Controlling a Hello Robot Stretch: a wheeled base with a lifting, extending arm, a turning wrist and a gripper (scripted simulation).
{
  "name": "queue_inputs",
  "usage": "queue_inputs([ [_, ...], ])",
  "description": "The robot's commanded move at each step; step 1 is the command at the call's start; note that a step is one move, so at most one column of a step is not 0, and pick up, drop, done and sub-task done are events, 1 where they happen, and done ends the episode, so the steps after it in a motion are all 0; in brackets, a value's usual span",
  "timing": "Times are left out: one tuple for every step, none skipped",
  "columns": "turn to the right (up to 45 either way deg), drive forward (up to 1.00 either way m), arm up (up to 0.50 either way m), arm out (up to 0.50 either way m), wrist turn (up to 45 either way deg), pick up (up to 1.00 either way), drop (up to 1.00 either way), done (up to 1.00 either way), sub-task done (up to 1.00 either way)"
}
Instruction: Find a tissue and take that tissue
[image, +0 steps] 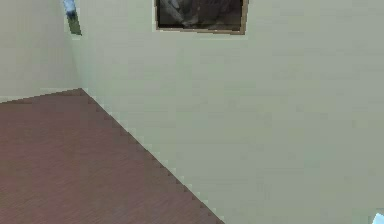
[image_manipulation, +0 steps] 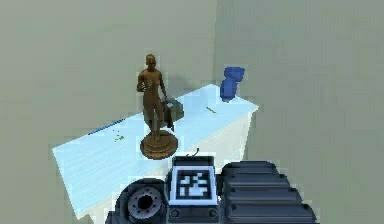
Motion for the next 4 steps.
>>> queue_inputs([
  [0.0,0.00,0.00,0.50,0.0,0.00,0.00,0.00,0.00],
  [0.0,0.00,0.00,0.00,45.0,0.00,0.00,0.00,0.00],
  [0.0,0.00,0.00,0.00,45.0,0.00,0.00,0.00,0.00],
  [0.0,0.00,0.00,0.00,39.0,0.00,0.00,0.00,0.00],
])
